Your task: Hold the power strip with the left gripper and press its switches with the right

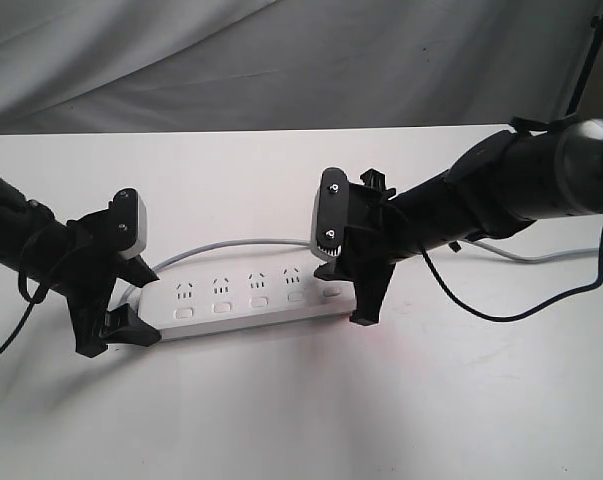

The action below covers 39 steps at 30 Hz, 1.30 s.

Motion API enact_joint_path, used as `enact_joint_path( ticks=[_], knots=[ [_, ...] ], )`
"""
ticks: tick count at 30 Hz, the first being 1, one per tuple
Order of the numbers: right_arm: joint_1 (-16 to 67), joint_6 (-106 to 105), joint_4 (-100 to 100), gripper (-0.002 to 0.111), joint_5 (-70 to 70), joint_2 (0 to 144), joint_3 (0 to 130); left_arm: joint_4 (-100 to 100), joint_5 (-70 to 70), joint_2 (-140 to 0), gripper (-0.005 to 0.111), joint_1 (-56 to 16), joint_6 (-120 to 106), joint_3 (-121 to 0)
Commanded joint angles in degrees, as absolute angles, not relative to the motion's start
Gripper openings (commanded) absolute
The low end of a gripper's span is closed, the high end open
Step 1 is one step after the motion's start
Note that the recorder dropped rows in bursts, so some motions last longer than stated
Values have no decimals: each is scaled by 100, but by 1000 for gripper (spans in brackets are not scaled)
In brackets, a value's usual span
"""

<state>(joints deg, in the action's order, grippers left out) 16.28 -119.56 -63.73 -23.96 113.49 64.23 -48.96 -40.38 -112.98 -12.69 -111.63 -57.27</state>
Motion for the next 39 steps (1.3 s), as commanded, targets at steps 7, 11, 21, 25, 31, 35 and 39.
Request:
enact_joint_path(
  ticks=[7,11,21,25,31,35,39],
  knots=[
    [1592,-11907,-6268,31,-2459,11423,6381,-4895,-4079,-11277,69,-1290,-11143,-5761],
    [1592,-11863,-6195,31,-2459,11424,6381,-4895,-4079,-11277,69,-1290,-11143,-5761],
    [1592,-11748,-6002,31,-2459,11438,6381,-4895,-4079,-11277,69,-1290,-11143,-5761],
    [1592,-11682,-5987,31,-2459,11438,6381,-4895,-4079,-11277,69,-1290,-11143,-5761],
    [1592,-11643,-5946,31,-2459,11438,6368,-4895,-4079,-11277,69,-1290,-11143,-5761],
    [1592,-11643,-5946,31,-2388,11438,6172,-4895,-4079,-11277,69,-1290,-11143,-5761],
    [1592,-11691,-5931,31,-2276,11438,6042,-4895,-4079,-11277,69,-1290,-11143,-5761]
  ],
)
